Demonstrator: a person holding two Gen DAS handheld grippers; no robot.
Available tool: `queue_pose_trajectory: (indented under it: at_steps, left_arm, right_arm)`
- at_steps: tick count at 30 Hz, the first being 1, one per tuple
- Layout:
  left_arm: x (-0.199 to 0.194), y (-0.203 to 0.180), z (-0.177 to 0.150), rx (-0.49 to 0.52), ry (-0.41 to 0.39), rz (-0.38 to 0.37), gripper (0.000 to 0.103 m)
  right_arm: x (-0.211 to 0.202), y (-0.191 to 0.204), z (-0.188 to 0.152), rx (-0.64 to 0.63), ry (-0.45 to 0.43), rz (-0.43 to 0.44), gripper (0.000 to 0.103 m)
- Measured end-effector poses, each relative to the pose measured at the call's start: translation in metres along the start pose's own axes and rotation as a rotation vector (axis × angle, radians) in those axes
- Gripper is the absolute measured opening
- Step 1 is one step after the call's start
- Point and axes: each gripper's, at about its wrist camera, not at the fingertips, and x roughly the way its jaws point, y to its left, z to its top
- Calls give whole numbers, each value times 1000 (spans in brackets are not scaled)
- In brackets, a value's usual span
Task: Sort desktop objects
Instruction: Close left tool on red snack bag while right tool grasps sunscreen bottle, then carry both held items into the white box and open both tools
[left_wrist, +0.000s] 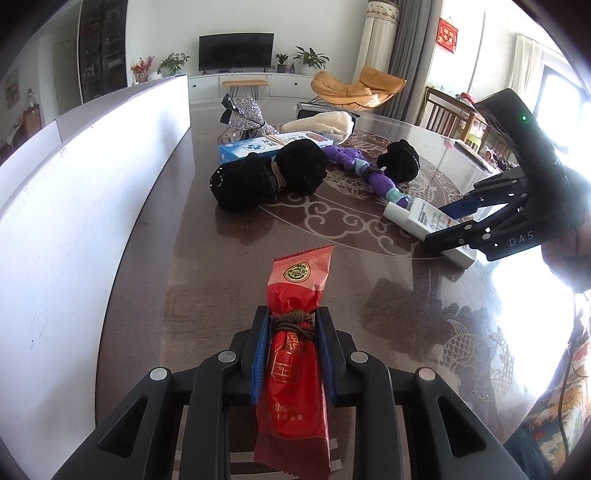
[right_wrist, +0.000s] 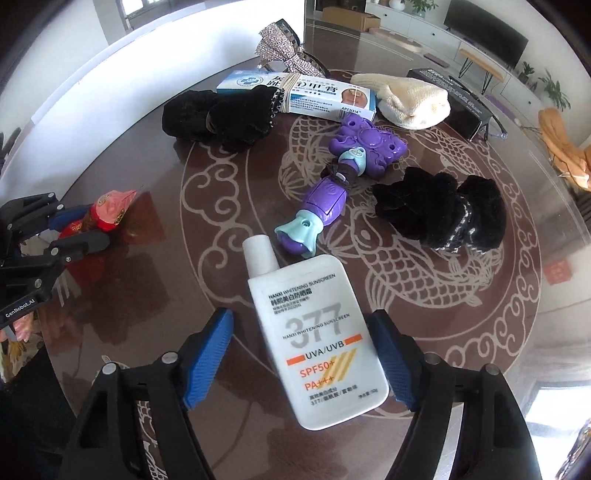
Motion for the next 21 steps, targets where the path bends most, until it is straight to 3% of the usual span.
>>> queue_pose_trajectory:
  at_steps: [5,12,17,21]
  left_arm:
    - [-23,4,0,-47,-53,-38,24]
    - [-108,38,30,-118,-216,-70,24]
    - [-164,111,49,-209,-301,33,24]
    - [-172,181,49,-298,-260,156,24]
  right_arm:
    - [-26,1,2,47,7,-20,52]
    - [-101,29,25,111,-150,41,52]
    - [-138,95,72,99,-306,148,52]
    - [-135,155,119,93,-391,248,52]
